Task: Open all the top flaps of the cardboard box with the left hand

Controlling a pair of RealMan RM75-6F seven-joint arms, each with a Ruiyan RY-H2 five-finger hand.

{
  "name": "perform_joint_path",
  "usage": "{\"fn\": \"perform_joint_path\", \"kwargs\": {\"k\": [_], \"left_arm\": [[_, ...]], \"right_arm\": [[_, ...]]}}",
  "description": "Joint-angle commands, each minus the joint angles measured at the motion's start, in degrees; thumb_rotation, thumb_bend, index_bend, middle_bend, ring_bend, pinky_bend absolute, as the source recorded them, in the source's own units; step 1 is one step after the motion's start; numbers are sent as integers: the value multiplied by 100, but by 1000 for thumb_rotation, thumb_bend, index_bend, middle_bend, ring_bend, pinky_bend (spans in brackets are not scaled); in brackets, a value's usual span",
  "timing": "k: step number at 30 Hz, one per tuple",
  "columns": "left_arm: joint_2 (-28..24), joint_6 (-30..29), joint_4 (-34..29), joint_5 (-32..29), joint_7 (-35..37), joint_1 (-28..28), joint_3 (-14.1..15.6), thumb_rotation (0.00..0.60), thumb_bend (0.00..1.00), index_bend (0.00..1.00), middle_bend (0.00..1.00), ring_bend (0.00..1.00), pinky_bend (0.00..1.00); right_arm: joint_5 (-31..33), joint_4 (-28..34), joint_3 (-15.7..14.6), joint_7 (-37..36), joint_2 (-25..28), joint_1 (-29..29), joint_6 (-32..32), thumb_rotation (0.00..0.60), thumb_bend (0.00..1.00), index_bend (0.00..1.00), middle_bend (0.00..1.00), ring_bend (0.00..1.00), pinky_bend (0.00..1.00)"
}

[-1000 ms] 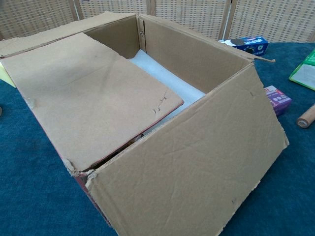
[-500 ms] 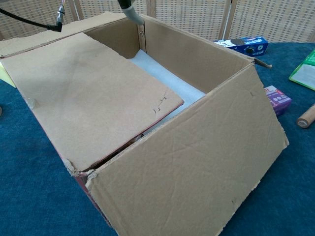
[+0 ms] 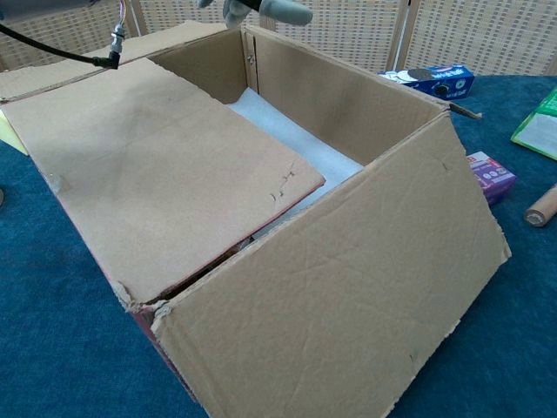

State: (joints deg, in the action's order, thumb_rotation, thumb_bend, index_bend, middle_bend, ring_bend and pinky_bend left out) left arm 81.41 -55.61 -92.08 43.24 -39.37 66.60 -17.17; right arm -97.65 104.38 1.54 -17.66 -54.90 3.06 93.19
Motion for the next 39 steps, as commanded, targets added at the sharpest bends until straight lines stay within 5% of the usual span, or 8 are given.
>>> {"fn": "perform_joint_path", "kwargs": {"k": [1, 20, 30, 39], "left_arm": [[53, 12, 78, -49, -22, 31, 57, 186, 0, 856, 761, 591, 706], [786, 100, 754, -78, -97, 212, 352, 184, 0, 858, 713, 508, 645], [595, 202, 424, -306, -74, 138, 418, 181, 0, 847, 620, 453, 603], [-72, 538, -167, -785, -79, 220, 359, 130, 0, 827, 572, 390, 500]], "right_arm": [[-9, 0, -4, 5, -2, 0, -1, 600, 0, 0, 0, 0, 121], [14, -14, 8, -62, 15, 2, 7, 600, 0, 0, 0, 0, 121], [-17, -9, 1, -104, 39, -19, 58, 600, 0, 0, 0, 0, 121], [-74, 18, -22, -80, 47, -34, 79, 600, 0, 0, 0, 0, 121]]}}
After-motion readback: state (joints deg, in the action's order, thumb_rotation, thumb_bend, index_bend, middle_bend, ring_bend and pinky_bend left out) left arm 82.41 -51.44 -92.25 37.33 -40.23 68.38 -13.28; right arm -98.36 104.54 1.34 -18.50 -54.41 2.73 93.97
